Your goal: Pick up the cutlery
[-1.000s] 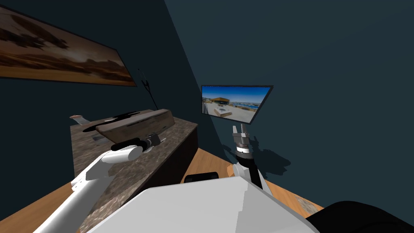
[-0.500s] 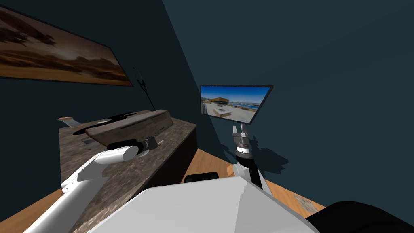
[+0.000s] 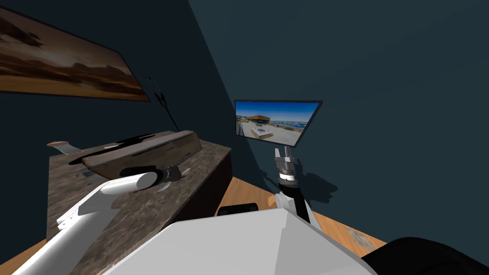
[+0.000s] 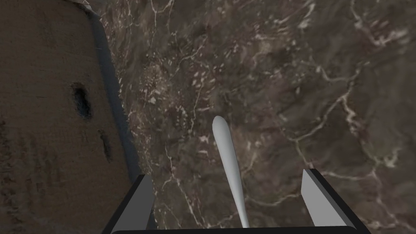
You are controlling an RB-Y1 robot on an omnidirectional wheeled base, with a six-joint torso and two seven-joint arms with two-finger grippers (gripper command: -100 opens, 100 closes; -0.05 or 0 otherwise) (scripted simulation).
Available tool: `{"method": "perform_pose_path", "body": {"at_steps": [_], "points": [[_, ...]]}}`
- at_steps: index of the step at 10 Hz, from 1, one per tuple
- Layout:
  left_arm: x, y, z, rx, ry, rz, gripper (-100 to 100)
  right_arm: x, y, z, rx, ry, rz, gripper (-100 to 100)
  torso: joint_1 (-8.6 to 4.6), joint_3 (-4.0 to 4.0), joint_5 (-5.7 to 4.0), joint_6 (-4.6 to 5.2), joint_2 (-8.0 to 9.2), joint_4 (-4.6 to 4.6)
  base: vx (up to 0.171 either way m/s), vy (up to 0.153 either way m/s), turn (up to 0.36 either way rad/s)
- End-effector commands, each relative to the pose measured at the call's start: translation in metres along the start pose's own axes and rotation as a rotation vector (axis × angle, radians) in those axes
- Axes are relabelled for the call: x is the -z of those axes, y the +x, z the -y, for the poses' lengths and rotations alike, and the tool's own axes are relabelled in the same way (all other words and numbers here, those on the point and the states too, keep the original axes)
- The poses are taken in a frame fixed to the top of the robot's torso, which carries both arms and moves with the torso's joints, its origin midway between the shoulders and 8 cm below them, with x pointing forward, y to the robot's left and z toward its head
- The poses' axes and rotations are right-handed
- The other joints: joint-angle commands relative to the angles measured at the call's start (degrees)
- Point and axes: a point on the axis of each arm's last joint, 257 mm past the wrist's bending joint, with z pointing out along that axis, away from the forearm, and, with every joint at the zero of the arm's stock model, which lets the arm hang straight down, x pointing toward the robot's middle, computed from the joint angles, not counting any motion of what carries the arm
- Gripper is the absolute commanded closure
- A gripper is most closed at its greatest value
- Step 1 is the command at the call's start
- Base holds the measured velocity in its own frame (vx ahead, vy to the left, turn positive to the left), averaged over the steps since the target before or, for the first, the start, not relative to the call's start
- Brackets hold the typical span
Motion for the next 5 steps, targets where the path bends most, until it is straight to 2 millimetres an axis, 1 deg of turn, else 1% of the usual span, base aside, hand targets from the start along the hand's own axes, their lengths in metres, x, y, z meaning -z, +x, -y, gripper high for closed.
{"method": "perform_pose_path", "body": {"at_steps": [1,2,3,4,5], "points": [[0.004,-0.017,-0.007,0.051,-0.049,0.029,-100,0.000,0.000,0.000,0.000,0.000,0.000,0,0.00,0.00,0.00,0.00,0.00,0.00,0.047,0.016,-0.071],[0.004,-0.019,-0.012,0.051,-0.068,0.038,-100,0.000,0.000,0.000,0.000,0.000,0.000,0,0.02,0.01,0.00,0.00,0.01,0.01,0.042,0.015,-0.034],[0.007,-0.032,-0.016,0.093,-0.103,0.060,-100,0.000,0.000,0.000,0.000,0.000,0.000,0,0.01,0.01,0.00,0.00,0.02,0.01,0.057,0.006,-0.057],[0.007,-0.033,-0.019,0.093,-0.115,0.066,-100,0.000,0.000,0.000,0.000,0.000,0.000,0,-0.01,-0.01,-0.01,0.00,-0.02,0.00,0.045,0.008,-0.040],[0.011,-0.046,-0.024,0.134,-0.154,0.091,-100,0.000,0.000,0.000,0.000,0.000,0.000,0,-0.02,0.00,0.00,0.00,0.01,0.00,0.046,0.014,-0.085]]}}
